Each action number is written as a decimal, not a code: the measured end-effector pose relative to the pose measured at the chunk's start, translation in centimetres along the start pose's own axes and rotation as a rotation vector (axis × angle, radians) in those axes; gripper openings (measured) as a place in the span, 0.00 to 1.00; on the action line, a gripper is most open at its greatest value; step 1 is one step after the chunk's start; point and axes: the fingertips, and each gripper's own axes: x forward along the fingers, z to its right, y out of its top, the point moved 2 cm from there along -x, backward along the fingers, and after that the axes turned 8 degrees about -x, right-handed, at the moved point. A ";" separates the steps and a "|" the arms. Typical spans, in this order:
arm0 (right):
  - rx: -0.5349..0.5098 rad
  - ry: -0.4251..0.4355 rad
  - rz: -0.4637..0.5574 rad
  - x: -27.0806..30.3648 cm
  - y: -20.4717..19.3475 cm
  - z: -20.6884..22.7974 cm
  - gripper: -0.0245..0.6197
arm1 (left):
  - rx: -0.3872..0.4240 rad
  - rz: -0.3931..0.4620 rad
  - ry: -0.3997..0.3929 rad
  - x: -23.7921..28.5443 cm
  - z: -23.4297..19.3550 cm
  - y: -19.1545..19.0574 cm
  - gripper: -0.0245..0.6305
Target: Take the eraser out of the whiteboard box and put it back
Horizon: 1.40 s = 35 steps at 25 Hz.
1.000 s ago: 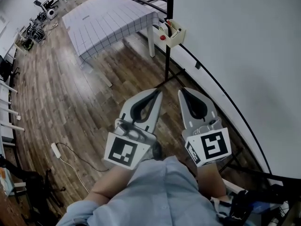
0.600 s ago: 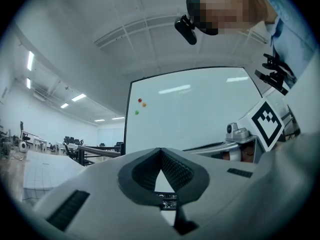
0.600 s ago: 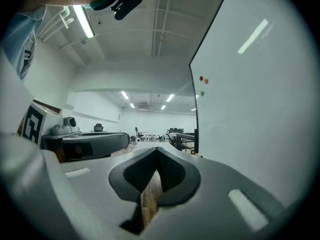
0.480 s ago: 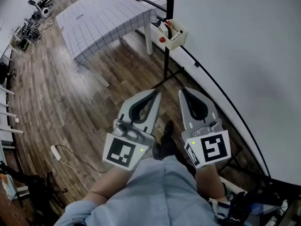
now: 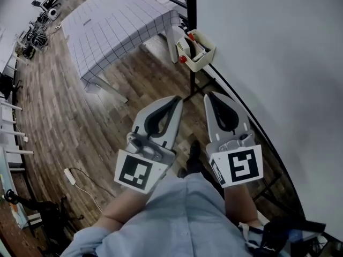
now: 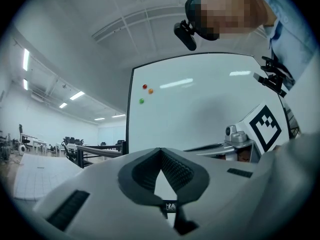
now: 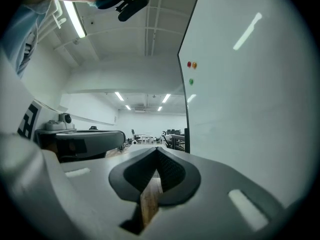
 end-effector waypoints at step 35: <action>-0.029 0.046 -0.140 18.1 -3.6 7.0 0.04 | -0.046 0.020 0.012 13.2 -15.2 0.2 0.04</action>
